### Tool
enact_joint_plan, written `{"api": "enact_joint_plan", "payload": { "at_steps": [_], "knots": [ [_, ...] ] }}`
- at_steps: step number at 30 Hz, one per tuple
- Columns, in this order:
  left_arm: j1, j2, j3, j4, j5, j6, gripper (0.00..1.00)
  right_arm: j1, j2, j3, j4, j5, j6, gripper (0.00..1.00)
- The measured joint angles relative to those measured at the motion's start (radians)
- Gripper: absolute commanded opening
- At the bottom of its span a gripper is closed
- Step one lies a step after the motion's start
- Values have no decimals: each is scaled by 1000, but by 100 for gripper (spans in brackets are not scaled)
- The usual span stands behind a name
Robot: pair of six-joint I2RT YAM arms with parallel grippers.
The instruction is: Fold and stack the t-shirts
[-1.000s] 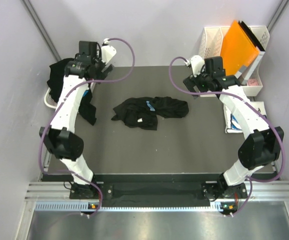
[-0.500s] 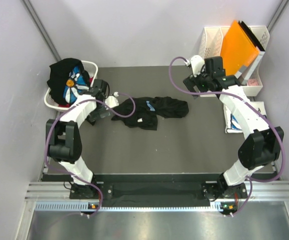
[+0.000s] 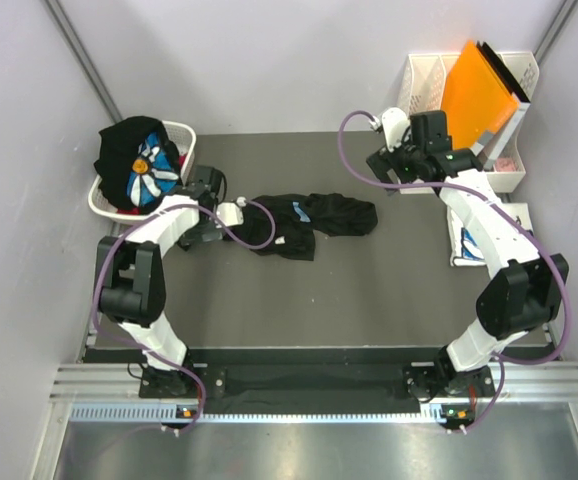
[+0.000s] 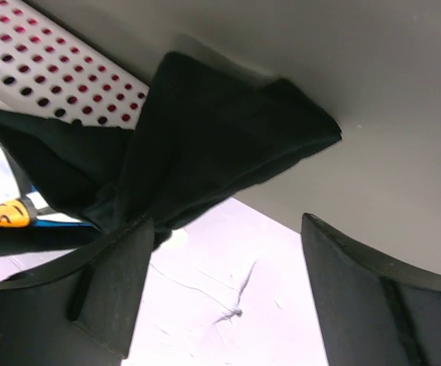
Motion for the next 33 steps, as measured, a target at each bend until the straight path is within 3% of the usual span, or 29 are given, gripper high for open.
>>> {"api": "enact_joint_plan", "payload": {
  "at_steps": [9, 12, 16, 17, 19, 26, 33],
  "knots": [
    [-7, 80, -26, 132, -64, 58, 77, 0, 0, 12, -2, -5, 0, 100],
    [-6, 113, -29, 170, -90, 81, 70, 0, 0, 13, -2, -6, -1, 100],
    [-3, 137, -29, 204, -117, 102, 32, 0, 0, 13, -2, -5, -1, 100],
    [-2, 141, -29, 211, -126, 111, 14, 0, 0, 13, -2, -5, -1, 100],
    [3, 150, -25, 220, -141, 117, 0, 0, 0, 13, -1, -5, -1, 100],
    [21, 161, 20, 216, -166, 116, 0, 0, 0, 13, 0, 3, -1, 100],
    [-12, 141, 253, 254, -172, 58, 0, 0, 0, 13, 0, 5, -1, 100]
  ]
}}
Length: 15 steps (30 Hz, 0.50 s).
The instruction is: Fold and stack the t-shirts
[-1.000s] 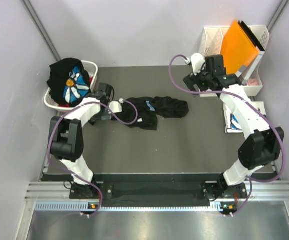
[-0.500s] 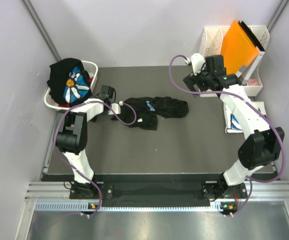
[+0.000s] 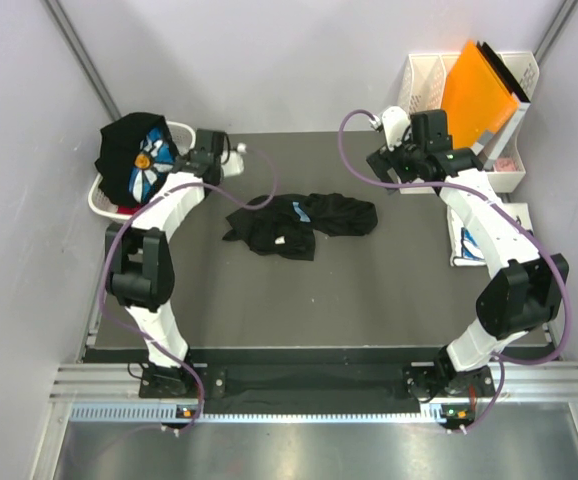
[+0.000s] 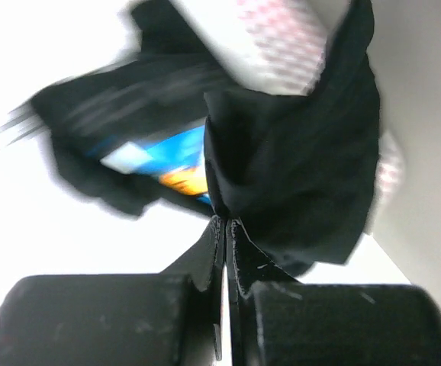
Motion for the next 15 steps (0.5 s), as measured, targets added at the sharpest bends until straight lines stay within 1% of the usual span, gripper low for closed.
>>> {"api": "enact_joint_plan", "payload": {
  "at_steps": [2, 6, 11, 15],
  "knots": [
    [-6, -18, 41, 84, -22, 6, 0, 0, 2, 1, 0, 0, 0, 100],
    [-2, -22, 76, 319, -132, 75, 0, 0, 15, 15, -1, -3, 1, 100],
    [63, 60, 73, 543, -269, 173, 0, 0, 18, 21, 0, -4, 1, 100],
    [122, 136, 23, 668, -343, 248, 0, 0, 18, 21, 0, -3, 0, 100]
  ]
}}
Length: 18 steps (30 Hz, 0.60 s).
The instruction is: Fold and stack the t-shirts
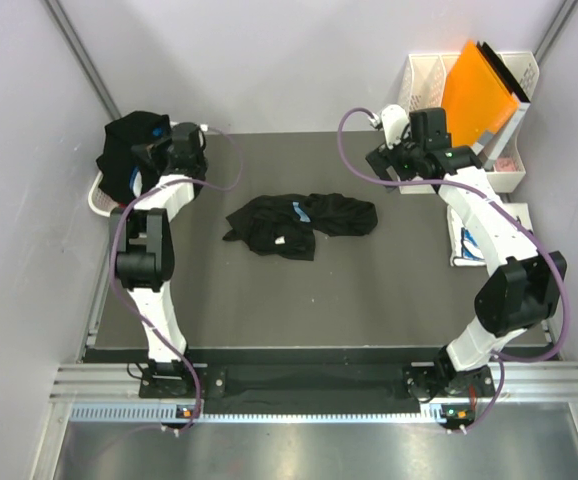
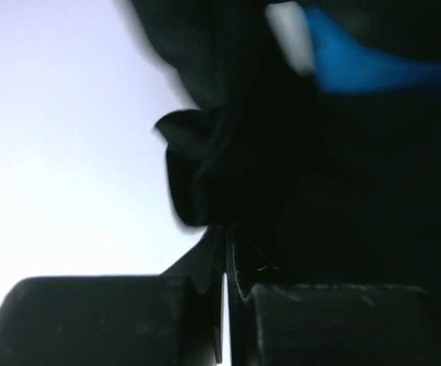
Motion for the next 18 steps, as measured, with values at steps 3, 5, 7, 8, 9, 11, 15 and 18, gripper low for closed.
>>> {"api": "enact_joint_plan", "payload": {
  "at_steps": [3, 5, 7, 8, 9, 11, 15, 18],
  "knots": [
    [43, 59, -32, 57, -40, 36, 0, 0, 0, -2, 0, 0, 0, 100],
    [64, 84, -45, 84, -61, 57, 0, 0, 0, -4, 0, 1, 0, 100],
    [88, 105, -59, 118, -80, 77, 0, 0, 0, -4, 0, 1, 0, 100],
    [95, 109, -63, 125, -87, 82, 0, 0, 0, -4, 0, 1, 0, 100],
    [103, 113, -66, 132, -93, 87, 0, 0, 0, -4, 0, 1, 0, 100],
    [119, 114, -84, 143, -107, 89, 0, 0, 0, -4, 0, 1, 0, 100],
    [153, 119, -127, 148, -120, 73, 0, 0, 0, -4, 0, 1, 0, 100],
    [179, 142, -136, 108, -127, 17, 0, 0, 0, -4, 0, 0, 0, 100]
  ]
}}
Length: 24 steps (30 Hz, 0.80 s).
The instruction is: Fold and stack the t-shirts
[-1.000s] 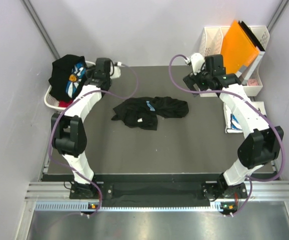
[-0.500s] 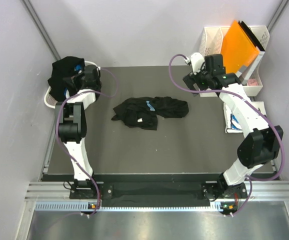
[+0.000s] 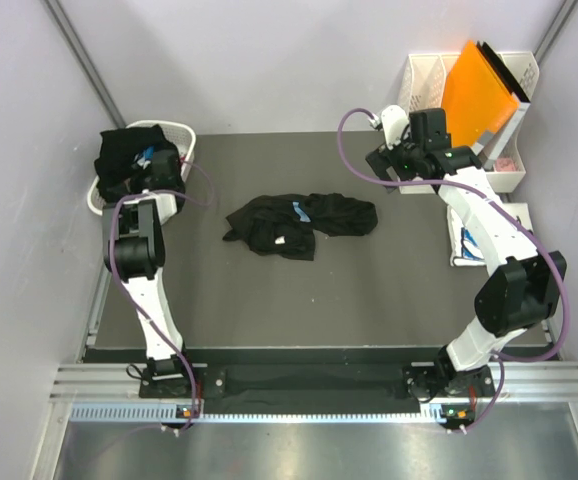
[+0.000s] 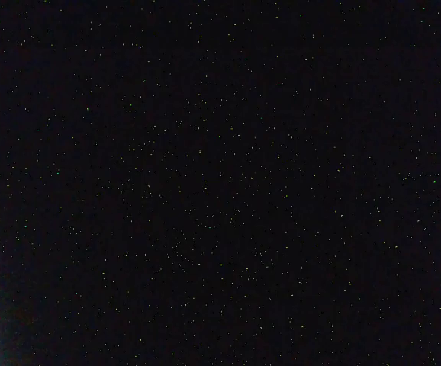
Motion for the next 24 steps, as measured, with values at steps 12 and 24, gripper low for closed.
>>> {"api": "enact_joint_plan", "payload": {
  "at_steps": [12, 24],
  "knots": [
    [15, 43, 151, -320, -2, -309, 99, 0, 0, 0, -1, -1, 0, 100],
    [-74, -104, 353, -666, 144, -652, 99, 1, 0, 0, -2, -1, -1, 100]
  ]
}}
